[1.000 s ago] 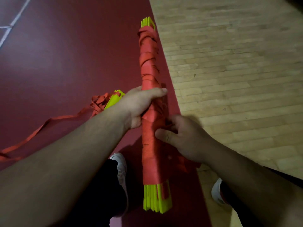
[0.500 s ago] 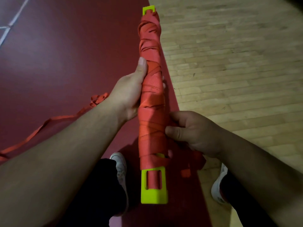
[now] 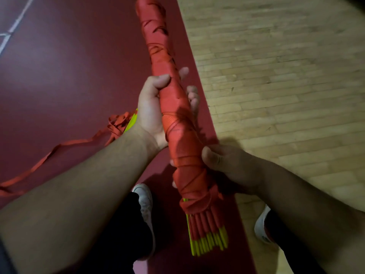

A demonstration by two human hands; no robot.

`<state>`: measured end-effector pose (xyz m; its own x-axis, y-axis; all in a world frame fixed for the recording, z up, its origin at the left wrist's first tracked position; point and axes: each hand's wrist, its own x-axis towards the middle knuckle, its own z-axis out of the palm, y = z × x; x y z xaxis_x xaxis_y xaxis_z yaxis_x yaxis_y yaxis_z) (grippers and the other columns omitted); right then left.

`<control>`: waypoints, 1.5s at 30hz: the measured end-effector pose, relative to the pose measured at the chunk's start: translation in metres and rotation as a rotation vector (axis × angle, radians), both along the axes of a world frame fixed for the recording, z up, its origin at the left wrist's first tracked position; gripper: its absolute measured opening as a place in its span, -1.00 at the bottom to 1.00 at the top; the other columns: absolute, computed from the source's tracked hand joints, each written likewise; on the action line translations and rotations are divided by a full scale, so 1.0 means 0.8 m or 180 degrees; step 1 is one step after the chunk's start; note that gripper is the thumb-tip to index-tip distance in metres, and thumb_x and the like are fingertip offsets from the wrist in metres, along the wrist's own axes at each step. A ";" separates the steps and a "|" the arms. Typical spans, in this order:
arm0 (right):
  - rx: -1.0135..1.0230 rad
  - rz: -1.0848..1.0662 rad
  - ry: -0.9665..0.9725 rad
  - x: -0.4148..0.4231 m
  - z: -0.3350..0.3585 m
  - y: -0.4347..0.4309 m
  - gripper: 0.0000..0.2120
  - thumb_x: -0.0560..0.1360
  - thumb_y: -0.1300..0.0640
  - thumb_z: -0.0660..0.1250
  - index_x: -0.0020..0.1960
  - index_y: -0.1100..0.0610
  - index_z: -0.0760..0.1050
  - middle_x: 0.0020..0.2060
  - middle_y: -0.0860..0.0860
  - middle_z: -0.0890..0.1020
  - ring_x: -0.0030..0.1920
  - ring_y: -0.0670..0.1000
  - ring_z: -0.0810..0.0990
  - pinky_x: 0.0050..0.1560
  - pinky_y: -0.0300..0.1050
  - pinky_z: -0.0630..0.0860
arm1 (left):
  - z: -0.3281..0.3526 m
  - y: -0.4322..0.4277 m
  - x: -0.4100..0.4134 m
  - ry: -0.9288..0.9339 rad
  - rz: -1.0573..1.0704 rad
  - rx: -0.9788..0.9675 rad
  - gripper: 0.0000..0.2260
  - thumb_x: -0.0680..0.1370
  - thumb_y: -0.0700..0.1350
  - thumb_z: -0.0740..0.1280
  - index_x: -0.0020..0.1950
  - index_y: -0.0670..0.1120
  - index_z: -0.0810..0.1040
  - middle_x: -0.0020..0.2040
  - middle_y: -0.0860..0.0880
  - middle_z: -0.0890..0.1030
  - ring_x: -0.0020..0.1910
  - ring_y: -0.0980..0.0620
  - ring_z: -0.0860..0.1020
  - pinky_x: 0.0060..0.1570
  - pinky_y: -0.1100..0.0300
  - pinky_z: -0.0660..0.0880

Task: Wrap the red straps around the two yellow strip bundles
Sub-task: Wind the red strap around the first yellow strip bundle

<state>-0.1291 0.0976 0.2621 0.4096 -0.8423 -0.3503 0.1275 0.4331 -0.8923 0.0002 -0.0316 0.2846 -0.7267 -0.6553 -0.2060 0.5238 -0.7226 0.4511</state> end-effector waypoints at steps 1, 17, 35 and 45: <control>0.0015 -0.0019 -0.0117 0.000 -0.002 0.002 -0.28 0.14 -0.42 0.55 0.03 0.12 0.68 0.05 0.25 0.70 0.13 0.33 0.64 0.26 0.37 0.50 | -0.001 -0.001 0.000 -0.0064 0.0001 -0.0017 -0.63 0.41 0.04 0.25 0.18 -0.04 0.48 -0.16 -0.09 0.44 -0.23 0.03 0.47 -0.18 0.16 0.56; -0.0313 0.0087 0.0577 -0.019 0.008 -0.002 -0.37 0.10 -0.54 0.43 -0.14 -0.03 0.67 -0.47 -0.07 0.57 -0.56 -0.15 0.44 -0.56 -0.33 0.30 | 0.002 -0.010 0.004 -0.1060 0.0108 -0.0195 -0.67 0.59 0.08 0.24 -0.08 -0.19 0.54 -0.23 -0.03 0.58 -0.34 0.08 0.58 -0.29 0.23 0.59; -0.0132 -0.0004 0.0717 -0.003 0.002 0.000 -0.11 0.09 -0.48 0.48 0.19 0.13 0.56 -0.35 -0.10 0.59 -0.48 -0.16 0.44 -0.55 -0.32 0.33 | 0.000 -0.022 0.009 -0.1642 -0.0041 -0.0362 -0.87 0.56 -0.13 0.24 -0.10 -0.15 0.53 -0.26 -0.08 0.59 -0.34 0.03 0.57 -0.27 0.20 0.57; -0.0758 0.0198 0.1428 0.011 0.011 -0.004 -0.82 0.39 -0.11 0.43 -0.11 -0.04 0.54 -0.33 -0.21 0.68 -0.33 -0.28 0.61 -0.21 -0.29 0.53 | 0.004 -0.013 0.005 -0.3130 0.0244 -0.0938 -0.65 0.44 0.16 0.50 -0.14 -0.14 0.60 -0.25 -0.15 0.68 -0.40 -0.04 0.62 -0.25 0.07 0.60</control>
